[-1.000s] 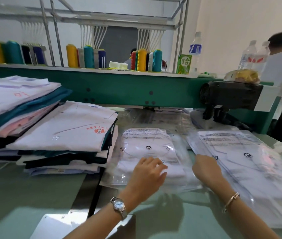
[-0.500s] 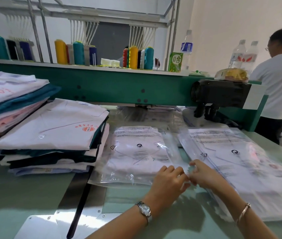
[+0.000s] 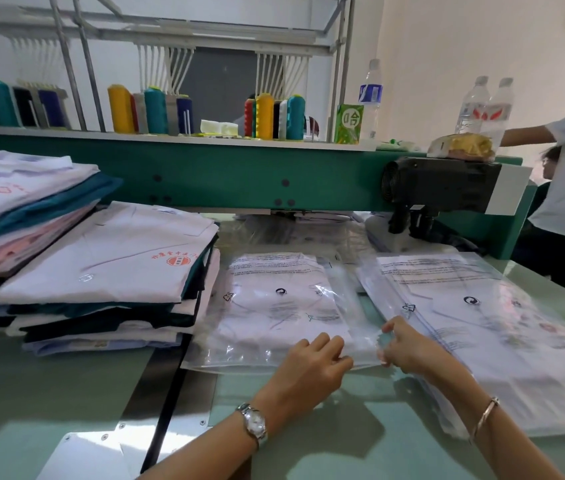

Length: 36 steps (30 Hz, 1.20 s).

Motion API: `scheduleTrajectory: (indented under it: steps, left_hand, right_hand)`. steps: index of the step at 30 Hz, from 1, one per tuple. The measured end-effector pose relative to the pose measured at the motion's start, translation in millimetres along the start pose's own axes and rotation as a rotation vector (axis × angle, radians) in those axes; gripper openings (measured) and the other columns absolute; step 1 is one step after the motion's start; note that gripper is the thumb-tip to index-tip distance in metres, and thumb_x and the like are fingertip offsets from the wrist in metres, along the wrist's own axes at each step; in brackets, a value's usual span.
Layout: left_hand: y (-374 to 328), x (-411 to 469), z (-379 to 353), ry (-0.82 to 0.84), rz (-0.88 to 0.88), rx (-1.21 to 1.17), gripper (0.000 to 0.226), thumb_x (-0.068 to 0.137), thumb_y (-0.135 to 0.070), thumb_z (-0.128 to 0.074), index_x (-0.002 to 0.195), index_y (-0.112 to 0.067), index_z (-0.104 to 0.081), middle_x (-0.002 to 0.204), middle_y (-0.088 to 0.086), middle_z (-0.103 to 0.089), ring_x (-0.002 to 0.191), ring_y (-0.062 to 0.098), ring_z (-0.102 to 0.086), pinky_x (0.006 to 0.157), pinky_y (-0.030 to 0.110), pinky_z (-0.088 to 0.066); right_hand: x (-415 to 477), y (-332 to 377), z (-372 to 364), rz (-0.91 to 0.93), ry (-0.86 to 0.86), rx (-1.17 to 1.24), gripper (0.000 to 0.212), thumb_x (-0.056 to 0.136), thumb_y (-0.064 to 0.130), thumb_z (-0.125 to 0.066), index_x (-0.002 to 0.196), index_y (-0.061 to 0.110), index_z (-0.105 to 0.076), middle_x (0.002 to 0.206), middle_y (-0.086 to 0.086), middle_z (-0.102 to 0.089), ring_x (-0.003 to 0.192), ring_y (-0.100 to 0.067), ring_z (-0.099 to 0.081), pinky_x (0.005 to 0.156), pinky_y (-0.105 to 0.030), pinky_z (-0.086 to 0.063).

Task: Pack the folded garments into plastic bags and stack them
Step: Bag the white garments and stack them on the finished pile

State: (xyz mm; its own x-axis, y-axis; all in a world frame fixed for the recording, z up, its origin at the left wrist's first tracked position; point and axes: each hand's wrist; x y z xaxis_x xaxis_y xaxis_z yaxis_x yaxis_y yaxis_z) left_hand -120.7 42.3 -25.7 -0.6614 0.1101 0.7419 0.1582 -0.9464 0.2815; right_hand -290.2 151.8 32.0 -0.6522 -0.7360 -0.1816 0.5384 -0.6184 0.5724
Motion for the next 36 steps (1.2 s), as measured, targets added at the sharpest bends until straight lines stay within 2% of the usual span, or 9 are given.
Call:
scheduleTrajectory:
  steps: [5,9,18,21,24,27,31,33,36]
  left_hand:
    - [18.2,-21.3,20.9,0.027,-0.028,0.058,0.019,0.071,-0.005,-0.066,0.069,-0.019,-0.052,0.075,0.001,-0.052,0.063,0.020,-0.049,0.049,0.030,-0.038]
    - [36.4,-40.2,41.3,0.068,-0.040,0.098,0.017,0.068,-0.009,-0.070,0.069,-0.019,-0.056,0.076,0.000,-0.055,0.065,0.019,-0.053,0.050,0.030,-0.040]
    - [83.7,-92.1,84.7,0.137,-0.051,0.163,0.013,0.076,-0.011,-0.069,0.077,-0.019,-0.058,0.083,0.000,-0.056,0.070,0.018,-0.049,0.055,0.030,-0.041]
    - [99.7,-103.0,99.0,0.143,-0.064,0.198,0.013,0.074,-0.012,-0.071,0.074,-0.019,-0.060,0.081,0.000,-0.057,0.066,0.019,-0.050,0.051,0.031,-0.040]
    - [114.6,-112.9,113.7,0.126,-0.064,0.224,0.014,0.080,-0.014,-0.069,0.073,-0.020,-0.060,0.083,-0.001,-0.058,0.068,0.018,-0.052,0.051,0.030,-0.045]
    - [126.2,-122.0,127.2,0.119,-0.069,0.232,0.014,0.079,-0.014,-0.070,0.073,-0.019,-0.059,0.088,-0.003,-0.052,0.069,0.018,-0.051,0.051,0.030,-0.047]
    - [131.0,-124.9,136.7,0.193,-0.078,0.223,0.014,0.078,-0.014,-0.072,0.071,-0.019,-0.060,0.083,-0.001,-0.056,0.067,0.019,-0.056,0.052,0.029,-0.049]
    - [129.2,-121.1,138.2,0.213,-0.021,0.170,0.014,0.080,-0.015,-0.069,0.071,-0.019,-0.060,0.081,-0.002,-0.056,0.068,0.017,-0.055,0.052,0.028,-0.047]
    - [127.4,-111.3,139.4,0.244,0.140,0.029,0.009,0.084,-0.024,-0.063,0.077,-0.018,-0.059,0.085,-0.005,-0.056,0.072,0.014,-0.051,0.059,0.028,-0.046]
  right_hand:
    - [1.7,-1.0,-0.5,-0.007,0.015,-0.014,0.046,0.088,0.009,-0.058,0.128,0.013,-0.034,0.088,-0.010,-0.059,0.056,-0.011,-0.046,0.041,-0.016,-0.034]
    - [4.2,-2.6,-1.5,-0.005,0.016,-0.016,0.048,0.089,0.011,-0.059,0.129,0.012,-0.033,0.093,-0.015,-0.062,0.058,-0.013,-0.047,0.048,-0.020,-0.037]
    - [6.2,-3.6,-3.1,-0.007,0.029,-0.049,0.044,0.091,0.013,-0.059,0.126,0.013,-0.032,0.091,-0.013,-0.062,0.061,-0.012,-0.049,0.050,-0.022,-0.039]
    - [5.8,-3.0,-2.3,-0.013,0.031,-0.060,0.044,0.092,0.015,-0.058,0.126,0.013,-0.032,0.088,-0.009,-0.060,0.060,-0.011,-0.049,0.048,-0.020,-0.038]
    - [6.6,-3.1,-2.8,-0.009,0.037,-0.065,0.044,0.092,0.016,-0.058,0.127,0.013,-0.032,0.088,-0.008,-0.059,0.060,-0.011,-0.050,0.048,-0.020,-0.038]
    - [8.1,-4.6,-2.3,-0.010,0.048,-0.052,0.046,0.092,0.014,-0.058,0.129,0.013,-0.031,0.090,-0.011,-0.060,0.061,-0.012,-0.049,0.049,-0.021,-0.040]
    - [8.2,-3.8,-2.8,-0.008,0.064,-0.044,0.047,0.091,0.010,-0.057,0.129,0.012,-0.029,0.090,-0.012,-0.060,0.060,-0.012,-0.049,0.047,-0.019,-0.039]
    - [7.5,-1.3,-2.1,-0.005,0.066,-0.060,0.045,0.090,0.008,-0.055,0.127,0.012,-0.030,0.090,-0.012,-0.059,0.060,-0.012,-0.049,0.045,-0.019,-0.038]
    - [5.4,4.4,3.6,0.014,0.034,-0.217,0.033,0.089,0.015,-0.054,0.116,0.018,-0.037,0.097,-0.006,-0.060,0.075,-0.014,-0.056,0.057,-0.024,-0.040]
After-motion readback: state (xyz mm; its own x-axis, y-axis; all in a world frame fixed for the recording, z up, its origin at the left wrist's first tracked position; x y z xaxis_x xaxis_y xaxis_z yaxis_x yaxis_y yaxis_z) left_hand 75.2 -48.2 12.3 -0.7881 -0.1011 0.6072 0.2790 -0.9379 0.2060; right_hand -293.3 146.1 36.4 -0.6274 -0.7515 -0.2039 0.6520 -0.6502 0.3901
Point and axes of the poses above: each hand's wrist, its own x-axis towards the middle knuckle, its own z-axis out of the back of the hand, y = z × x
